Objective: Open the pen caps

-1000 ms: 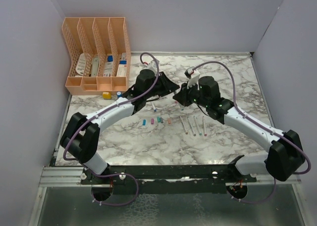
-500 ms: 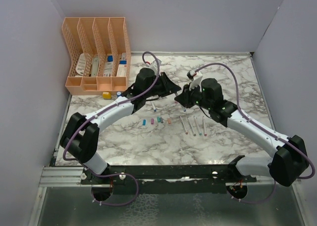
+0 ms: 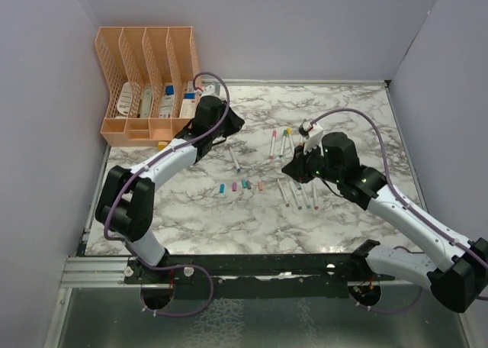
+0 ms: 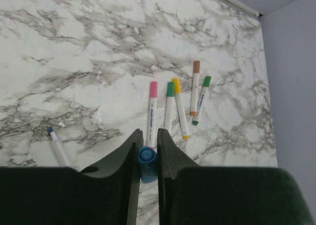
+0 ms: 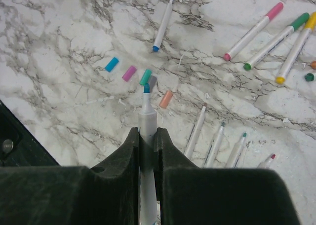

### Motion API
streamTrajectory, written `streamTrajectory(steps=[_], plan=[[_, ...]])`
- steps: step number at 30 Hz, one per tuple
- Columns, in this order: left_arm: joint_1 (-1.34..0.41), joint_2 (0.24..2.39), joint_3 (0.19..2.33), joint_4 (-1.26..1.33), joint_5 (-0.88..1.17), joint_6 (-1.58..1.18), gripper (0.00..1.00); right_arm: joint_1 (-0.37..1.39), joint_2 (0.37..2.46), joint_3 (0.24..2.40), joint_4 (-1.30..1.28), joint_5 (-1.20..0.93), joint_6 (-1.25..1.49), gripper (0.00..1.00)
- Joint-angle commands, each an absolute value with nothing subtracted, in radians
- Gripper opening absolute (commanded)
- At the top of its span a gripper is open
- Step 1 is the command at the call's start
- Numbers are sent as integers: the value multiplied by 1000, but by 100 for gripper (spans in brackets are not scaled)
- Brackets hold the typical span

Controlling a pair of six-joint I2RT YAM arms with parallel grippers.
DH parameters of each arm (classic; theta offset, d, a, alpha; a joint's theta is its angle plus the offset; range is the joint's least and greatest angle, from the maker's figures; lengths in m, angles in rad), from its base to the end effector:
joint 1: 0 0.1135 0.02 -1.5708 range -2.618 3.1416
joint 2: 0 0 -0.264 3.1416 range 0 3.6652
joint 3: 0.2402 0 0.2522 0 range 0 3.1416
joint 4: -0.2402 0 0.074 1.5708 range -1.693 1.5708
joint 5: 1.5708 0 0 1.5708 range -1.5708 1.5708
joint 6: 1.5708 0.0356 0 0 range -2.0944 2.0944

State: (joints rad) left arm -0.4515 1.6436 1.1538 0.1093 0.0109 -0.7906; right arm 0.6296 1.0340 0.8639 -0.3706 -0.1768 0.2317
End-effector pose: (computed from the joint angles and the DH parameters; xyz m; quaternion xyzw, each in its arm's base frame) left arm 0.3466 -0.1685 0.2738 -0.1367 0.8167 -0.3299 0.4533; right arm 0.1823 0.1405 0.3019 -0.2140 0.8412 0.2746 0.4138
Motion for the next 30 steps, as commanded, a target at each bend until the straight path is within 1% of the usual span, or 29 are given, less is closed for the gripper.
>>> streamTrajectory(steps=[1, 10, 13, 21, 30], plan=[[-482, 1572, 1156, 23, -5, -744, 0, 633, 1130, 898, -359, -72, 241, 1], [-492, 1313, 912, -195, -90, -690, 0, 634, 1480, 1043, -163, -58, 212, 1], [-494, 1264, 851, -247, -115, -676, 0, 634, 1613, 1117, -126, -72, 207, 1], [-495, 1250, 743, -270, -136, -660, 0, 651, 1884, 1319, -87, -77, 190, 1], [-495, 1311, 680, -225, -145, -658, 0, 667, 2026, 1426, -84, -77, 189, 1]])
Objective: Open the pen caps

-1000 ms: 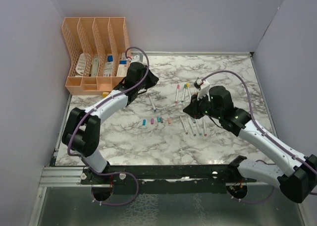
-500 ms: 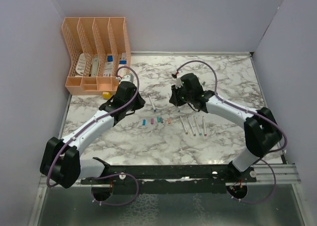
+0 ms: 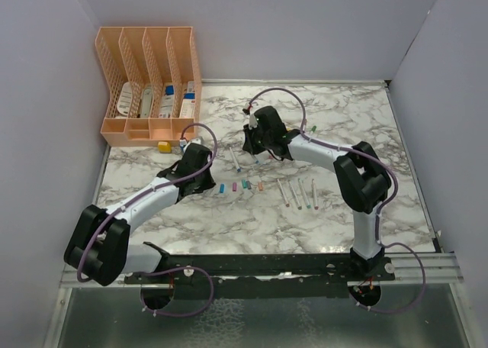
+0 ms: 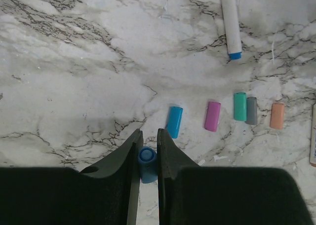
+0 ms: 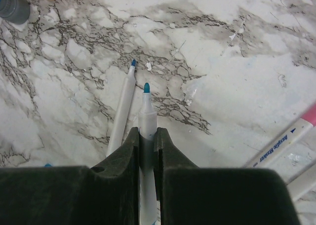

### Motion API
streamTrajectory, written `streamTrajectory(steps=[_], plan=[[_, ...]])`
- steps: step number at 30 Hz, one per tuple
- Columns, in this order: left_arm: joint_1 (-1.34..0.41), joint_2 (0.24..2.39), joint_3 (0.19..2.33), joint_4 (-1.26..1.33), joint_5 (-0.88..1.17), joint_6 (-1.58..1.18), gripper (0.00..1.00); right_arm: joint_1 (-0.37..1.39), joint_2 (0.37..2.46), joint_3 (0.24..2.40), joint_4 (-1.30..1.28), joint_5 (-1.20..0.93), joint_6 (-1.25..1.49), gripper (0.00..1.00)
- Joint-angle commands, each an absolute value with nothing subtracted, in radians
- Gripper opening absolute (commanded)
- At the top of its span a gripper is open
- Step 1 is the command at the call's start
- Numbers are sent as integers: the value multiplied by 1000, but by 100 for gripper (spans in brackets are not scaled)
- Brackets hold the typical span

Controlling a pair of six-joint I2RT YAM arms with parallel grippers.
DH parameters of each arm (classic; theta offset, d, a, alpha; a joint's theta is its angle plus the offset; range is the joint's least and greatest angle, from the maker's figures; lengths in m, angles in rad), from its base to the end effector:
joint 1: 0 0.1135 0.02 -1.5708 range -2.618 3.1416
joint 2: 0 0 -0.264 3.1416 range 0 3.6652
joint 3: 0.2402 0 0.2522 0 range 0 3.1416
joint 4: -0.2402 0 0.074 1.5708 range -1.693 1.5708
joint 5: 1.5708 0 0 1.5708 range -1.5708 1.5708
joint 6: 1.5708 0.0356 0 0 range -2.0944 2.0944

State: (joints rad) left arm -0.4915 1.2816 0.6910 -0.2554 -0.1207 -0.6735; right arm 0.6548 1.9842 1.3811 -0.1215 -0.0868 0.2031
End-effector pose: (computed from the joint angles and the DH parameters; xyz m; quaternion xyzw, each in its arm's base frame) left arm 0.2260 -0.1161 0.1981 -0.1061 0.9275 -0.1476 0.3265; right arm 0.3501 0.2727 0.1932 -0.2214 0.8838 0.2066 0.3566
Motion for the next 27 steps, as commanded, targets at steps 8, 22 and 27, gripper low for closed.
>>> streamTrajectory(steps=[8, 22, 27], plan=[[-495, 1372, 670, -199, -131, -652, 2, 676, 2079, 1447, -76, -69, 207, 1], [-495, 1418, 675, -206, -116, -634, 15, 692, 2137, 1490, -112, -32, 255, 1], [-495, 1426, 676, -213, -114, -629, 23, 693, 2147, 1499, -120, -24, 263, 1]])
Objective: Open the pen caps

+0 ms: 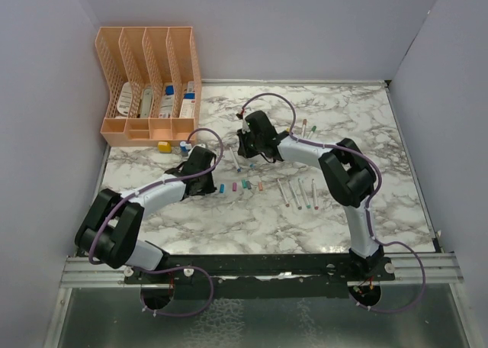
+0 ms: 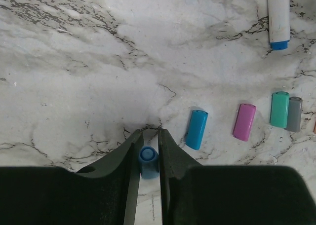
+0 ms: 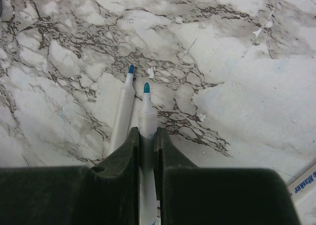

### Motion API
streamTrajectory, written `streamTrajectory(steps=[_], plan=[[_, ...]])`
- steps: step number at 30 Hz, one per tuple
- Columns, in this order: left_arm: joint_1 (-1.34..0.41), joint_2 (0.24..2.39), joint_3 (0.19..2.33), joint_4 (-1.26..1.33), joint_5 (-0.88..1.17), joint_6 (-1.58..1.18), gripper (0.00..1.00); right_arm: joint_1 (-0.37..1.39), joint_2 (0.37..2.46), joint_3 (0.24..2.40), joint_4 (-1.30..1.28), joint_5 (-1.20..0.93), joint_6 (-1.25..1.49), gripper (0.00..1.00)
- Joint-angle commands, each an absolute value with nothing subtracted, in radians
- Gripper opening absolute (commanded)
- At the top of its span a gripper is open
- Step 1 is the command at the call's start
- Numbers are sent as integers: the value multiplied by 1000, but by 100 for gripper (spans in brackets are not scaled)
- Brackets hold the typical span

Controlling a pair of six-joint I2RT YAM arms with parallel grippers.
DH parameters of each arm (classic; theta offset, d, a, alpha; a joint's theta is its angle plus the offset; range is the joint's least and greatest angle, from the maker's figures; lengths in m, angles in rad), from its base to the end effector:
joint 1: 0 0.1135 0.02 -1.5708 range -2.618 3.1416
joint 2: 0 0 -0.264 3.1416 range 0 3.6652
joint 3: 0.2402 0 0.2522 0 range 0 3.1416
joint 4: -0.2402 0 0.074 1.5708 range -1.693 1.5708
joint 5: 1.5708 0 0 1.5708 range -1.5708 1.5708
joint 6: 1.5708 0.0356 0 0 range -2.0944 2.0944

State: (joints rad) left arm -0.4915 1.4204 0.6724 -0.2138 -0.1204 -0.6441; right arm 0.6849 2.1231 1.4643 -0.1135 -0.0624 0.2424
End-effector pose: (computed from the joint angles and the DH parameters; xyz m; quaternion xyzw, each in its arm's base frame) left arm 0.2342 -0.1205 0.1622 -0.0906 0.9481 -0.1126 0.2832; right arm 0.3606 0.2974 0.1593 -0.2139 0.8958 0.1995 0.3347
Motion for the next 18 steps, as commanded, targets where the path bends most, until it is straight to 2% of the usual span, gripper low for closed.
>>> streamTrajectory(steps=[1, 5, 13, 18], plan=[[-496, 1424, 675, -213, -114, -629, 26, 693, 2149, 1501, -122, -22, 264, 1], [-495, 1424, 680, -224, -114, -626, 34, 694, 2157, 1508, -132, -17, 271, 1], [-495, 1402, 709, -266, -119, -624, 38, 695, 2167, 1508, -144, -12, 283, 2], [-495, 1327, 749, -326, -145, -622, 42, 695, 2177, 1517, -156, -8, 289, 8]])
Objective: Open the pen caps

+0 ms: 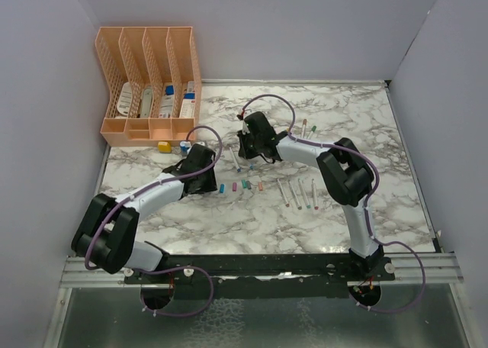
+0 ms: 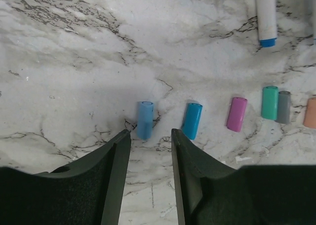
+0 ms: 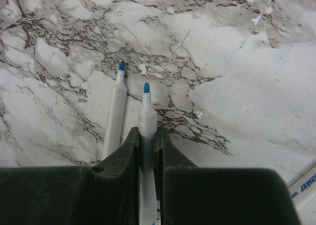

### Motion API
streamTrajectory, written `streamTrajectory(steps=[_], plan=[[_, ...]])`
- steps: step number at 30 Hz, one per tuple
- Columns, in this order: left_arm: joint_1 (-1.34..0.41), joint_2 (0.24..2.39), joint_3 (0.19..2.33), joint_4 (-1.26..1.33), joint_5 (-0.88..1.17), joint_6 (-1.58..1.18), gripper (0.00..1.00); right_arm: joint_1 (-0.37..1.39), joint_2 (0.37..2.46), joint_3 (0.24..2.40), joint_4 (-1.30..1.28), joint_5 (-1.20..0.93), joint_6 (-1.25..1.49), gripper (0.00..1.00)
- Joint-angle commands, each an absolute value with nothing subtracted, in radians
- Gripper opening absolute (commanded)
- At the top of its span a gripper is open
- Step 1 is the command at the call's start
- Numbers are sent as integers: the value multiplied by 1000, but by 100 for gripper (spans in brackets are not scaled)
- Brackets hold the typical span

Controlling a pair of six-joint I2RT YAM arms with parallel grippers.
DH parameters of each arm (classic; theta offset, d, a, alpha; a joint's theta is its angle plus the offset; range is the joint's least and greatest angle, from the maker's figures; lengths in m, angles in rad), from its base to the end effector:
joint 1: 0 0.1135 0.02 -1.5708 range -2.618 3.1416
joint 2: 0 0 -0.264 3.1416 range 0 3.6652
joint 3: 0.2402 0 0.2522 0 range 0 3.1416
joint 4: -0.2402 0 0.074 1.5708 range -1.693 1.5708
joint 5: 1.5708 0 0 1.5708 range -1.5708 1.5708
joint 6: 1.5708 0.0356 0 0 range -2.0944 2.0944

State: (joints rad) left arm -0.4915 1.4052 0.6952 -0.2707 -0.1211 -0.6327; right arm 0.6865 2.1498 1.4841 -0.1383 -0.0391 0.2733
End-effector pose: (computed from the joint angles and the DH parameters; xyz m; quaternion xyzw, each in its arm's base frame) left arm 0.2332 -0.1200 0.1689 -0.0849 0.9514 -0.1057 0.2765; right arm 0.3628 0.2991 0.1515 -0.1974 0.9060 0.1888 0.3234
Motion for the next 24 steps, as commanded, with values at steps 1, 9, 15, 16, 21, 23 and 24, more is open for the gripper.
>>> streamTrajectory(steps=[1, 9, 15, 16, 21, 23, 24], plan=[[-495, 1310, 759, -338, -149, -621, 42, 694, 2177, 1518, -158, -3, 292, 11], [-494, 1211, 811, -400, -161, -625, 45, 695, 2179, 1525, -161, 19, 308, 25], [-494, 1181, 813, -406, -163, -633, 45, 694, 2156, 1531, -164, 39, 311, 29], [-494, 1178, 813, -407, -163, -634, 45, 694, 2144, 1530, -166, 52, 310, 29], [-494, 1163, 808, -406, -169, -636, 45, 691, 2065, 1546, -171, 126, 284, 35], [-494, 1161, 808, -405, -171, -635, 45, 689, 2052, 1574, -203, 151, 272, 39], [-494, 1161, 808, -406, -173, -636, 45, 687, 2049, 1589, -225, 166, 267, 44]])
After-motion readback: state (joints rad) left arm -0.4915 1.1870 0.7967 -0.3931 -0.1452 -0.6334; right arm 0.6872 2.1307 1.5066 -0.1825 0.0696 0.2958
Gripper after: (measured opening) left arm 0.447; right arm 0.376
